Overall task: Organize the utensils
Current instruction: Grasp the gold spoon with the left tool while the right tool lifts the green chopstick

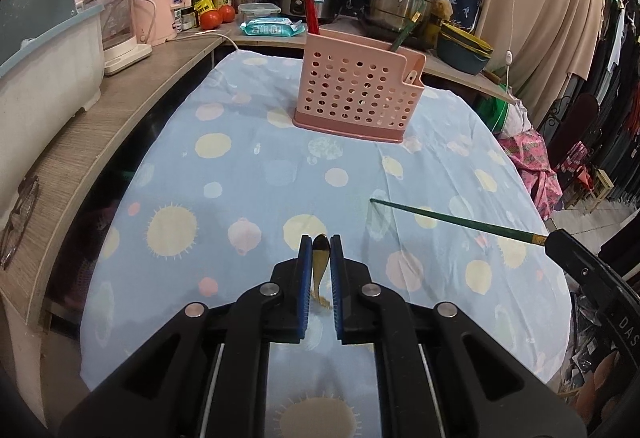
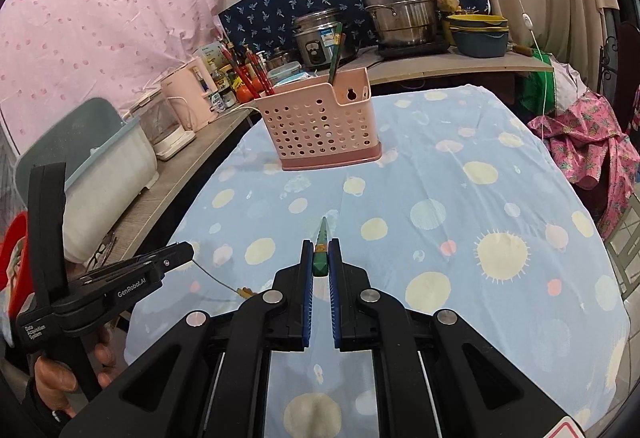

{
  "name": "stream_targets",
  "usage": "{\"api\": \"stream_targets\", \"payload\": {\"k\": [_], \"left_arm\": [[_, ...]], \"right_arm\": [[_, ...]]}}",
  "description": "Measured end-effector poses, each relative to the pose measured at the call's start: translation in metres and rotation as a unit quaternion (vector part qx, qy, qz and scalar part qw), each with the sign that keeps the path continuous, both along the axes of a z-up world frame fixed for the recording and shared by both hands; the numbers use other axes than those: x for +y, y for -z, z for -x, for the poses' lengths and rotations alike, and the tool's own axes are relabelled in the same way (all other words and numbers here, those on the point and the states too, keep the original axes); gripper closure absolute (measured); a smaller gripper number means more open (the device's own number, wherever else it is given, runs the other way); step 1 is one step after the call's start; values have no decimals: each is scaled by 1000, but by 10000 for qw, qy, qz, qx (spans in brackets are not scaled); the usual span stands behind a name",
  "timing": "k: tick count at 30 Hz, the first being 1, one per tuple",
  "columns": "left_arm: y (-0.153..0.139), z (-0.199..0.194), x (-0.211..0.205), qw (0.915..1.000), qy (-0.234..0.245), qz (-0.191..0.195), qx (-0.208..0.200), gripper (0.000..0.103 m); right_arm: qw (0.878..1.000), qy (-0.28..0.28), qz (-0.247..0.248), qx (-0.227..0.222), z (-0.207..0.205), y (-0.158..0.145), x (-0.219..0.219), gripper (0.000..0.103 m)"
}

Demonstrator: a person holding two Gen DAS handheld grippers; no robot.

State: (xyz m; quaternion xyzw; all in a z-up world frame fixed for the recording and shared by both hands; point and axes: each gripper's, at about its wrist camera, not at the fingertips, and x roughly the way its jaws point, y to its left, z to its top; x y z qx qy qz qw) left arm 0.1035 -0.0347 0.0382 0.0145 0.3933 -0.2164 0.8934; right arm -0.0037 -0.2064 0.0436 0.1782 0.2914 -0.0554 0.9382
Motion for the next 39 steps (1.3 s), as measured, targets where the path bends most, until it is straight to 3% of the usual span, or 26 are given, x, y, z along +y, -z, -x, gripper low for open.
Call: {"api": "stream_targets", "payload": {"k": [16,18,20,22,28,31,39], "left_arm": [[-48,-34,-10,9989,127,201,-400,103],[-38,-38,-3,9995,56,201,-219,102],[-20,-42,3,10000,-59,75,-16,93],[3,-46,8,9996,-174,-17,228,66],[66,-57,12,9950,-323,-141,934,65],[85,-63,8,9934,-352,-207,1075,65],[100,-78,0,9932,-229,-152,1127,65]], "right_arm": [[9987,64,-78,-491,-43,-55,-26,96],[9987,87,-70,-498,-43,-55,-26,96],[9989,91,-79,-463,-41,-53,-25,96],[9990,101,-105,-434,-39,-50,-25,96],[9990,85,-154,-417,-38,-48,-23,96],[9991,78,-109,-409,-41,-48,-21,96],[9991,144,-95,-398,-47,-47,-25,96]]}}
